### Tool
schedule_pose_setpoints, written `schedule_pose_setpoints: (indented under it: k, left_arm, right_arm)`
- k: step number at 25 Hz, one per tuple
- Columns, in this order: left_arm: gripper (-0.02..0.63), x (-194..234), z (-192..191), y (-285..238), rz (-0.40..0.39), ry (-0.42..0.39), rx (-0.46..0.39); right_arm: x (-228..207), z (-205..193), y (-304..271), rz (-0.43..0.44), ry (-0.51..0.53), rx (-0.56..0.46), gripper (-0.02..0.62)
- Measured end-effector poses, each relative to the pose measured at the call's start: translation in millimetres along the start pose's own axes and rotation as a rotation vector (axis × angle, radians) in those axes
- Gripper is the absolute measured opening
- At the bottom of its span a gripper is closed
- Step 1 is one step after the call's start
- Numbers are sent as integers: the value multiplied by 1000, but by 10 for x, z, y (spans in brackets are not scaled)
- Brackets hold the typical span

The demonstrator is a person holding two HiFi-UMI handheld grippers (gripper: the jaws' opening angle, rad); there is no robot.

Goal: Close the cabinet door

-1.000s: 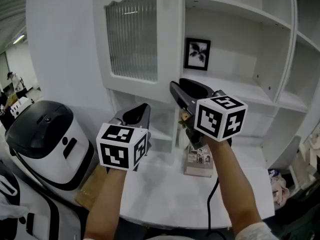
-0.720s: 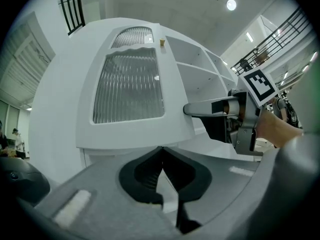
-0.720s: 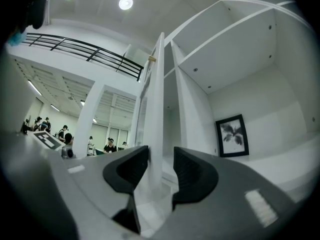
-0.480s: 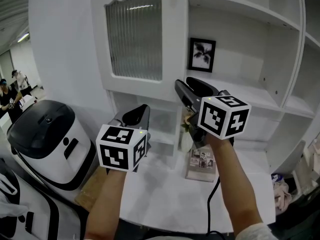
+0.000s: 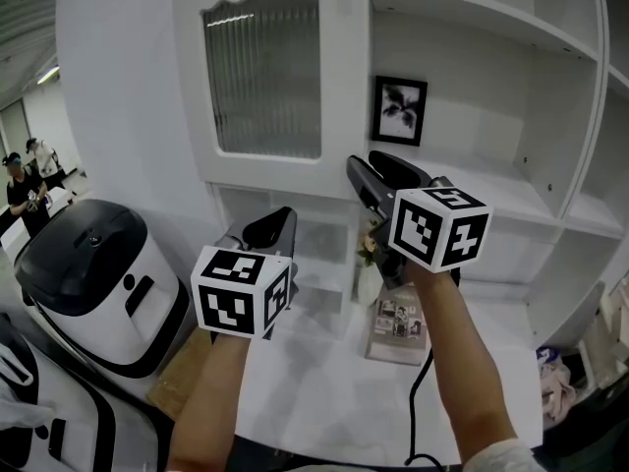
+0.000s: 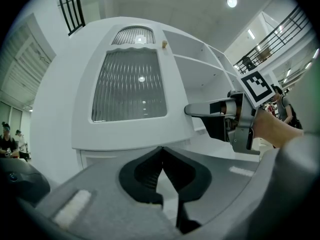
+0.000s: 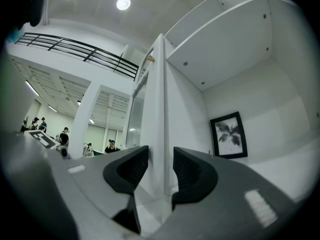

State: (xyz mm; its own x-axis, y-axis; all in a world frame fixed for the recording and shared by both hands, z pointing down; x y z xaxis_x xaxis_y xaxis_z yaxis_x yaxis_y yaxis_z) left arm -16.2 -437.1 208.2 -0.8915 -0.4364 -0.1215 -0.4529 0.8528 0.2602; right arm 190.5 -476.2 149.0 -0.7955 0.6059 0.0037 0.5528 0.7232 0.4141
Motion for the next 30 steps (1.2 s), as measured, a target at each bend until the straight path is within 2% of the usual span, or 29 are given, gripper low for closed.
schedule_pose_setpoints:
  k: [14,30]
  left_arm:
    - [-2,118,-7,12,14,2,0]
    - [-2,323,77,443,14,20,17]
  right_arm:
    - [-25,-27,-20,-22,10,-11,156]
    - [336,-14,211,-108,58,0,126]
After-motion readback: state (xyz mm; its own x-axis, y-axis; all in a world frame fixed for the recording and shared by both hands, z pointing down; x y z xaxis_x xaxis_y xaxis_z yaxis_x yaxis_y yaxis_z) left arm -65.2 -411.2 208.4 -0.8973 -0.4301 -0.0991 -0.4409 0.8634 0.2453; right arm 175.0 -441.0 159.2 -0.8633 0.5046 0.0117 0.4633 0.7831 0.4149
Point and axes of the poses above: the fingertips, and each gripper's own axes: y backward along the fingers, x to its left, z out of its top, the point moved 10 cm from there along y, backward along the fingers, and after that the axes turned 14 degrees about -x, right-handed, at the moved point
